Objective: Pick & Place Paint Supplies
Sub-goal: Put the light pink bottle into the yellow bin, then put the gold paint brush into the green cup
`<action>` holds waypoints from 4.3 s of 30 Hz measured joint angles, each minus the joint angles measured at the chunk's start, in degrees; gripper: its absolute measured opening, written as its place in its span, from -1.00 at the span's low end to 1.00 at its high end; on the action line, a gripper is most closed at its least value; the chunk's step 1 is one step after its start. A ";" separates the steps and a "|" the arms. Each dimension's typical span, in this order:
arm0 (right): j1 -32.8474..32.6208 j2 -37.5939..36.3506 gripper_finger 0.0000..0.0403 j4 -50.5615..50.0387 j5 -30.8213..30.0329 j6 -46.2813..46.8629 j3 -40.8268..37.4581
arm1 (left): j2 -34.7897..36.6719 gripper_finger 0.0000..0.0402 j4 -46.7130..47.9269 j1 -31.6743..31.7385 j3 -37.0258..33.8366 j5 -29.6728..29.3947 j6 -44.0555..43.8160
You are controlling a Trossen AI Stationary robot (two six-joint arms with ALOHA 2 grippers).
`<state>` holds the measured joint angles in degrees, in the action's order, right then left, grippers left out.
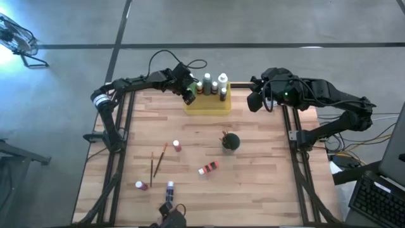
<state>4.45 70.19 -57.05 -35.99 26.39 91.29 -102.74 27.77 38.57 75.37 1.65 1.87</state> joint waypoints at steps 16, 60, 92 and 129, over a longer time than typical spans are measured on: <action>-0.02 0.00 -0.19 0.01 0.07 0.13 0.00 | 0.69 0.22 2.57 0.00 5.24 0.14 -0.04; 2.02 3.10 -0.42 5.57 8.65 -9.88 -0.04 | 40.49 0.06 62.02 -22.44 16.16 -4.71 -41.77; 7.63 2.32 -0.36 -2.32 23.15 -25.55 -0.04 | 28.61 0.03 44.66 -45.88 -19.75 -3.93 -95.59; 8.97 2.32 -0.39 -2.21 22.93 -26.62 -0.02 | 28.55 0.02 18.35 -45.86 -41.97 -1.06 -99.90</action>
<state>13.41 72.51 -59.27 -13.06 -0.23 91.26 -74.19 46.12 -7.29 33.40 0.59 -98.03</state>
